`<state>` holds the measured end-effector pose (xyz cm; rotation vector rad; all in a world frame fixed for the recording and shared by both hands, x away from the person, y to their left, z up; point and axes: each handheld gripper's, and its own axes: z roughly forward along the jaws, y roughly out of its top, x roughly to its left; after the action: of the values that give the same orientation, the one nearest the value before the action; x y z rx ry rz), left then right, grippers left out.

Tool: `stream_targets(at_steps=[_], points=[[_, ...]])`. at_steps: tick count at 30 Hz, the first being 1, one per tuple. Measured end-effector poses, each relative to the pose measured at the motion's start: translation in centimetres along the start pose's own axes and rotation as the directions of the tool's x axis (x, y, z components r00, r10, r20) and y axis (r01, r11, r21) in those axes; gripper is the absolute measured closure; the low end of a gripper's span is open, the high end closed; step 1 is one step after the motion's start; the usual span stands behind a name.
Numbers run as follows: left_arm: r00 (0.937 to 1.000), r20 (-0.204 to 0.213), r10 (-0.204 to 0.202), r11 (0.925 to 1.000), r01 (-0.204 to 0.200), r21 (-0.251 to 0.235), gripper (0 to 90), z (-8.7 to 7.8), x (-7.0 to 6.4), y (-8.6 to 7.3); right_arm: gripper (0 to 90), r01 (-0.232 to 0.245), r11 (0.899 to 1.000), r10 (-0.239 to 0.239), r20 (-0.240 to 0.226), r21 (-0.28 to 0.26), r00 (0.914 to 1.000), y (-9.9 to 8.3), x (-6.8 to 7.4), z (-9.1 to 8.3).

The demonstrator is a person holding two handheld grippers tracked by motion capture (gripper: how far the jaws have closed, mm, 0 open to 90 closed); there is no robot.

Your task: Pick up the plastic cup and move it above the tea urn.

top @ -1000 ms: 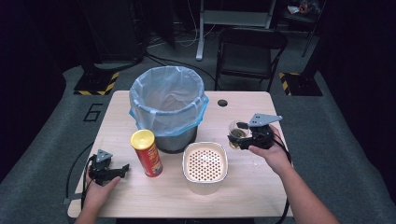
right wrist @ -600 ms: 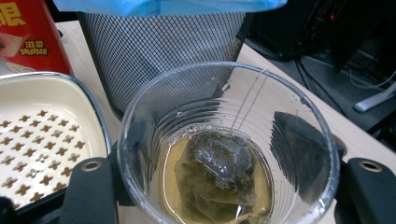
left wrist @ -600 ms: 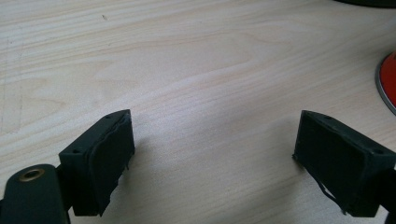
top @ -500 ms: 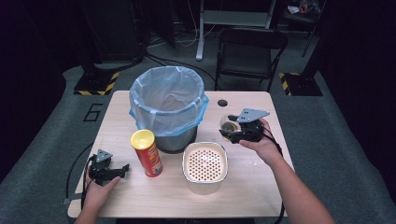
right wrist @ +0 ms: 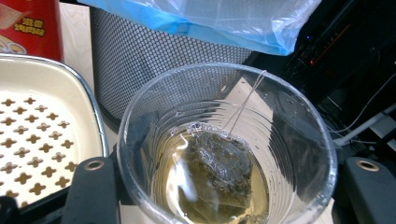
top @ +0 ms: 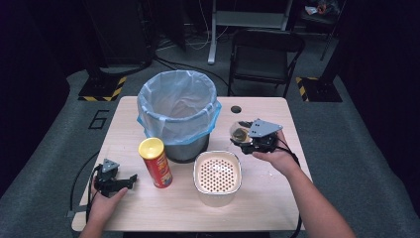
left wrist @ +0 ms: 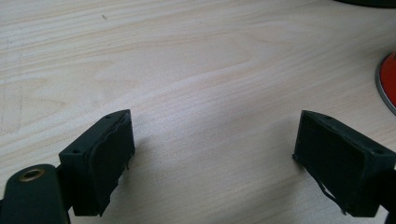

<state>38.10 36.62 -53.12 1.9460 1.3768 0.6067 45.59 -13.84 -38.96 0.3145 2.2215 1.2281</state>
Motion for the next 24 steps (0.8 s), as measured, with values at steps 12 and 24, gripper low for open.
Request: stream_targets(at_steps=[12, 24], points=[[1.0000, 0.000, 0.000, 1.0000, 0.000, 0.000, 11.6, 0.0, 0.0, 0.0, 34.8, 0.160, 0.987, -0.161, 0.029, 0.032, 0.9865, 0.5, 1.5, 0.2], [1.0000, 0.000, 0.000, 1.0000, 0.000, 0.000, 11.6, 0.0, 0.0, 0.0, 35.6, 0.266, 0.964, -0.266, 0.056, 0.009, 0.9623, 1.0, 2.7, 0.5]])
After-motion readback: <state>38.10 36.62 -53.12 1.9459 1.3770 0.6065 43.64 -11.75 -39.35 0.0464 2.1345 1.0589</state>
